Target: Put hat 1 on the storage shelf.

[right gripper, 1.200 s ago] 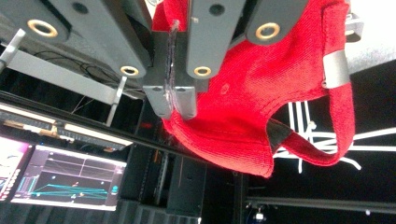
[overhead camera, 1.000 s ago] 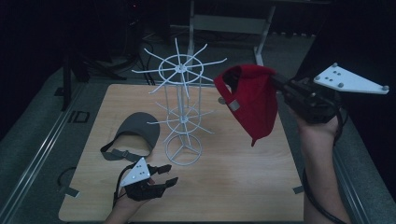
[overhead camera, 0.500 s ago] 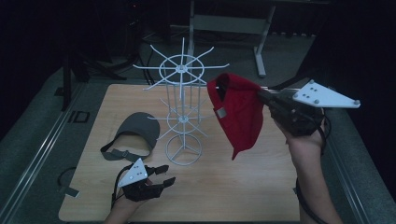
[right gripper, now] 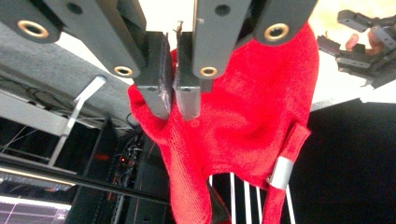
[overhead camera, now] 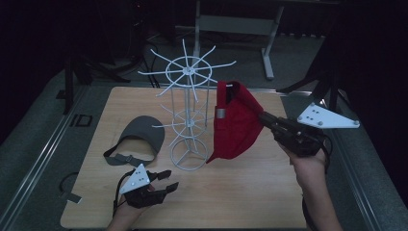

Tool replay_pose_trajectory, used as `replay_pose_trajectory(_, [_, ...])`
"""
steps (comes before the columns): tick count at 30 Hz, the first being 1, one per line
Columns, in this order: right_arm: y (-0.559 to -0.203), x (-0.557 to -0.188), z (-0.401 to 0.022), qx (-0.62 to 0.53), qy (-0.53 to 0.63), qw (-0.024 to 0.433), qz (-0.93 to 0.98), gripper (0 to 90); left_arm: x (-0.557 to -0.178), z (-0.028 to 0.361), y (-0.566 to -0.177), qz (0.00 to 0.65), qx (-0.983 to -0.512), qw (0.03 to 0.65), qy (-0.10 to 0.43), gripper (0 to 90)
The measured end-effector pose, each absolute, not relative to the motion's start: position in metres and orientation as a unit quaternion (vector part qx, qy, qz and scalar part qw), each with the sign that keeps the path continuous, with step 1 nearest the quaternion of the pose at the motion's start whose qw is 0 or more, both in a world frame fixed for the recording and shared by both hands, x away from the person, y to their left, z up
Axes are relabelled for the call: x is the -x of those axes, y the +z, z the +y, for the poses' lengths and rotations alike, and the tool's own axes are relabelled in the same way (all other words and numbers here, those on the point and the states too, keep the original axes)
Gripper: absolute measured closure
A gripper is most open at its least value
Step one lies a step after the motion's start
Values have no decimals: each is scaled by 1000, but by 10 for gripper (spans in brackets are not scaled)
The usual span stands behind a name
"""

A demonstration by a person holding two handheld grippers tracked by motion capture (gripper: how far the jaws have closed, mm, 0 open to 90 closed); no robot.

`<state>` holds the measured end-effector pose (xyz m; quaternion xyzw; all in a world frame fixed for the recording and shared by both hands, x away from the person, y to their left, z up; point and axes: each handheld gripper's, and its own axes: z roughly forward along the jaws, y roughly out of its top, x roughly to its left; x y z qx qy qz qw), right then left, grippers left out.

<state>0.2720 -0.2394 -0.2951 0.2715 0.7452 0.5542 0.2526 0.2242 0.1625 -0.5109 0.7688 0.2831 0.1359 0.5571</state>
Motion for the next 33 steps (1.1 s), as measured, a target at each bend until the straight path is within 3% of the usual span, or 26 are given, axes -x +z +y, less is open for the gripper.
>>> replay_pose_trajectory(15, [-318,-261,-270,-281,566,239,737,469,-225,168,-515,292,-773,546,137,501])
replay_pose_trajectory(20, [-333,-262,-282,-292,560,230,741,222,-225,170,-519,297,-776,539,139,502])
replay_pose_trajectory(23, [-344,-264,-287,-301,548,228,746,153,-224,172,-521,299,-775,539,140,502])
replay_pose_trajectory(33, [-390,-275,-300,-361,515,217,747,109,-225,175,-524,302,-778,533,143,502])
